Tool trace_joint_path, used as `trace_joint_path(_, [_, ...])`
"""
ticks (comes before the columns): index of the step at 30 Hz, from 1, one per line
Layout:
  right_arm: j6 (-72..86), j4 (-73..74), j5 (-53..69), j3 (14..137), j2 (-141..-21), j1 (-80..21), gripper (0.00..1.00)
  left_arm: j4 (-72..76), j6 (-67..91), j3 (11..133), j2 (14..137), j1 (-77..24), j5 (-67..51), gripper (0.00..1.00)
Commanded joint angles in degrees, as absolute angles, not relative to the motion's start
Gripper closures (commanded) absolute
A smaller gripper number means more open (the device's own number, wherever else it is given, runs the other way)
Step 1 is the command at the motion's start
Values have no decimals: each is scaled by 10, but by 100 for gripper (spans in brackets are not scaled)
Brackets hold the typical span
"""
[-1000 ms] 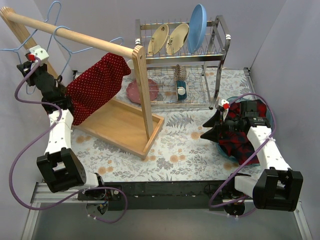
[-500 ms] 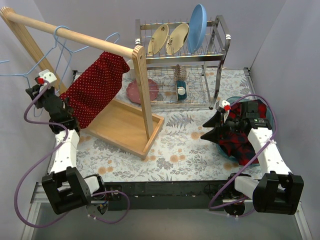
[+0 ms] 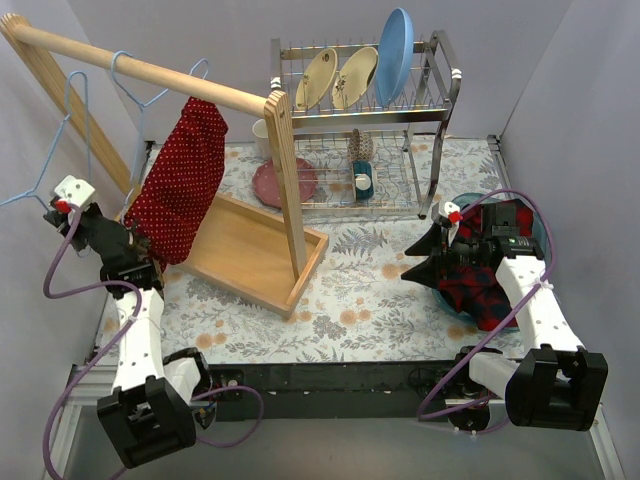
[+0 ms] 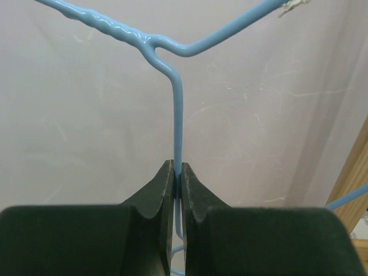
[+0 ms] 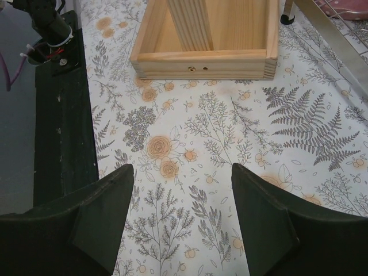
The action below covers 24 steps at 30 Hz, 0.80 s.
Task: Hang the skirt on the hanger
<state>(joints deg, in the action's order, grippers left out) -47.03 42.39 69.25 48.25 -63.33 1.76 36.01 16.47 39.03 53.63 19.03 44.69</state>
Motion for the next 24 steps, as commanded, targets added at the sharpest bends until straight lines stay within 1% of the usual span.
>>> trace_joint_path(1, [-483, 435, 711, 507, -619, 15, 23, 328, 237, 406, 485, 195, 526, 100])
trace_joint_path(5, [-483, 434, 711, 506, -619, 15, 23, 260, 275, 395, 412, 195, 527, 100])
trace_joint_path(8, [-483, 433, 712, 505, -621, 15, 23, 198, 316, 419, 377, 188, 506, 100])
trace_joint_path(13, [-478, 429, 709, 504, -617, 15, 23, 171, 304, 488, 380, 170, 477, 100])
trace_joint_path(16, [-462, 414, 706, 499, -609, 15, 23, 163, 287, 509, 377, 150, 462, 100])
trace_joint_path(18, [-456, 405, 702, 495, -606, 15, 23, 135, 294, 532, 368, 142, 440, 100])
trace_joint_path(21, [-448, 394, 696, 492, -606, 15, 23, 71, 318, 581, 360, 124, 374, 100])
trace_joint_path(23, [-446, 390, 692, 491, -606, 15, 23, 40, 332, 605, 359, 108, 349, 100])
trace_joint_path(24, [-447, 389, 690, 491, -606, 15, 23, 29, 349, 636, 359, 101, 345, 100])
